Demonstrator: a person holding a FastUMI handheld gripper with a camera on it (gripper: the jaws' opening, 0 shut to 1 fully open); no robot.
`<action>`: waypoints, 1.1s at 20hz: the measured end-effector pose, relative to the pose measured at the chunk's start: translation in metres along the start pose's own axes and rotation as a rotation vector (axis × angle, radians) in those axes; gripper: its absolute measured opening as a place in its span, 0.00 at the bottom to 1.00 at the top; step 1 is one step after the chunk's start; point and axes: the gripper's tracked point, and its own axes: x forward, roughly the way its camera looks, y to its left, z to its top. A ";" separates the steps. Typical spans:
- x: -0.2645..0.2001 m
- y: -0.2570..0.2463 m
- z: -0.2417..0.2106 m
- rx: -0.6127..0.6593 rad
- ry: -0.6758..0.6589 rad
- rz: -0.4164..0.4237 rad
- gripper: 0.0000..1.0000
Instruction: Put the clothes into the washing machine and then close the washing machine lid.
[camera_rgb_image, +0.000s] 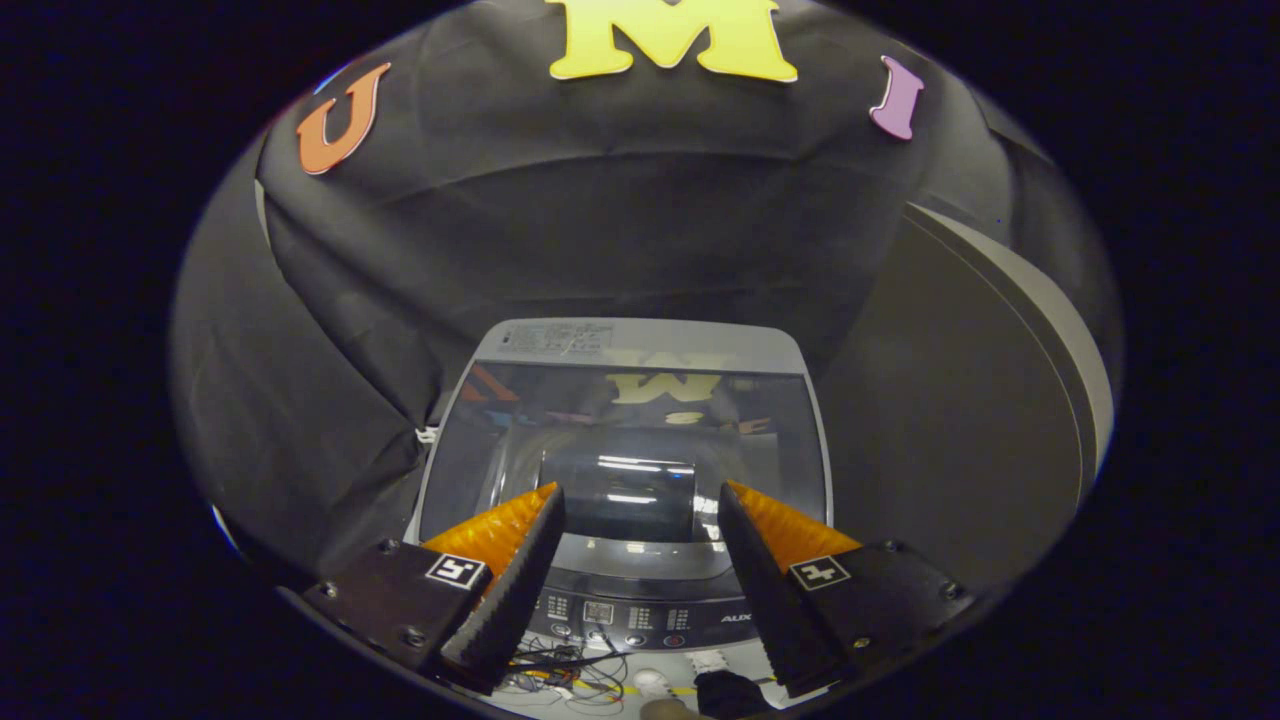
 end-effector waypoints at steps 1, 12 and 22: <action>-0.005 0.000 0.002 -0.002 -0.010 0.002 0.96; -0.161 -0.038 0.013 -0.051 -0.390 0.087 0.95; -0.301 -0.208 -0.047 -0.060 -0.606 0.022 0.96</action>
